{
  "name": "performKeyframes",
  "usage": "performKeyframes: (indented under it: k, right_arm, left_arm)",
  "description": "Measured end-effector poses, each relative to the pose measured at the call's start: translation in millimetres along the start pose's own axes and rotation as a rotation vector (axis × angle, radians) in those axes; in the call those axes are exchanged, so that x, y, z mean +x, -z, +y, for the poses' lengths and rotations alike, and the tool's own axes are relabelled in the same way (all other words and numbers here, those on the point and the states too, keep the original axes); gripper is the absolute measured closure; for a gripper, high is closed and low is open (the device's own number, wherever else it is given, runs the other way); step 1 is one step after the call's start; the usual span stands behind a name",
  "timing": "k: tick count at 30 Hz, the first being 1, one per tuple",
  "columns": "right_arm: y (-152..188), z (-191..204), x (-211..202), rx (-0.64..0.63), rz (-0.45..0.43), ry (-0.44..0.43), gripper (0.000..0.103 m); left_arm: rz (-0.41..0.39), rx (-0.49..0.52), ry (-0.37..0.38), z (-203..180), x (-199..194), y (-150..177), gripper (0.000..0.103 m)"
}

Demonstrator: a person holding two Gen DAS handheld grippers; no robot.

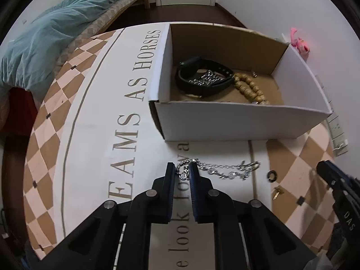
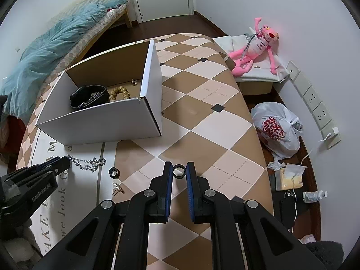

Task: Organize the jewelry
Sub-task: 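Grasp the thin silver chain bracelet with the left tool while the right tool grasps a black ring, then place the thin chain with the left tool into the box while the right tool drops the ring in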

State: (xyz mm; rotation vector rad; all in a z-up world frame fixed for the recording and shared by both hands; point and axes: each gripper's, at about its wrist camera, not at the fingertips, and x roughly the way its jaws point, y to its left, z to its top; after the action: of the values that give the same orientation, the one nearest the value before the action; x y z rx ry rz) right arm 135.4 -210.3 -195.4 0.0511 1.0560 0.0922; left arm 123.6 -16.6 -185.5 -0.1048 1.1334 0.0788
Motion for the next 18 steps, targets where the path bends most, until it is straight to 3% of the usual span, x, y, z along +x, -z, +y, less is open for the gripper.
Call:
performKeyframes:
  k: [18]
  right_arm:
    - [-27.3, 10.0, -58.2, 0.013, -0.078, -0.129, 0.090]
  left_arm:
    - [-0.140, -0.014, 0.146, 30.1, -93.9, -32.2, 0.094]
